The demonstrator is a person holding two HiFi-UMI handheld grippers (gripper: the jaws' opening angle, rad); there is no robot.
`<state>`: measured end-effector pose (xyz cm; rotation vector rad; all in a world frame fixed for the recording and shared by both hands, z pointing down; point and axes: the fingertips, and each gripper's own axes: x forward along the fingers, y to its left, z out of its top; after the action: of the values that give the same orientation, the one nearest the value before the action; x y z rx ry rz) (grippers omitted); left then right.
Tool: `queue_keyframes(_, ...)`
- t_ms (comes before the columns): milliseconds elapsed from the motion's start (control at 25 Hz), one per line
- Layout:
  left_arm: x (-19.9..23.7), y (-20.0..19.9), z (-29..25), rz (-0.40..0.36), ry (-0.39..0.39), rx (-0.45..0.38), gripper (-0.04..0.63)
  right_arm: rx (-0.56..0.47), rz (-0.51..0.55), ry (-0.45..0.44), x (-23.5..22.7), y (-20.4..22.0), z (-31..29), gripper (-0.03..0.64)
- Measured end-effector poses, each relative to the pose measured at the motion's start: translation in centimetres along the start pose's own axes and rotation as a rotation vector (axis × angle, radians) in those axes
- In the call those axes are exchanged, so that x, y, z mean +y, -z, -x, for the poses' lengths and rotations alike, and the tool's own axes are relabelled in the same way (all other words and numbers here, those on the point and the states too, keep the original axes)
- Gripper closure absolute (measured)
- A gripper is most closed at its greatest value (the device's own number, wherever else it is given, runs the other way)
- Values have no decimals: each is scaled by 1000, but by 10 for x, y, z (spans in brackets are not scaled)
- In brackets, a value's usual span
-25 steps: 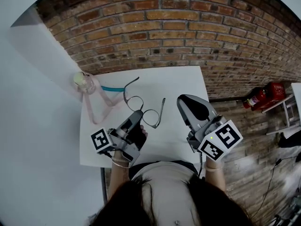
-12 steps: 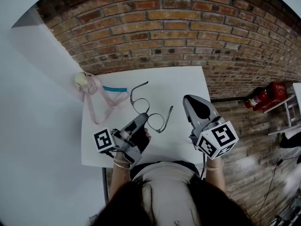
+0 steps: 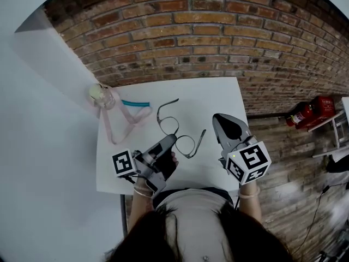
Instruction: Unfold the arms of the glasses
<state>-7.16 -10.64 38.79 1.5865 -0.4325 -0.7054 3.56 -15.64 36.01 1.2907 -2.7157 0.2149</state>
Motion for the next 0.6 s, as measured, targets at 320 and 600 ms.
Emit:
queue_keyframes(320, 0, 0, -1, 3, -1, 7, 571, 4, -12, 2, 1, 2, 0, 611)
queue_keyframes(600, 1, 0, -1, -3, -8, 5, 572, 9, -7, 3, 3, 2, 0, 611)
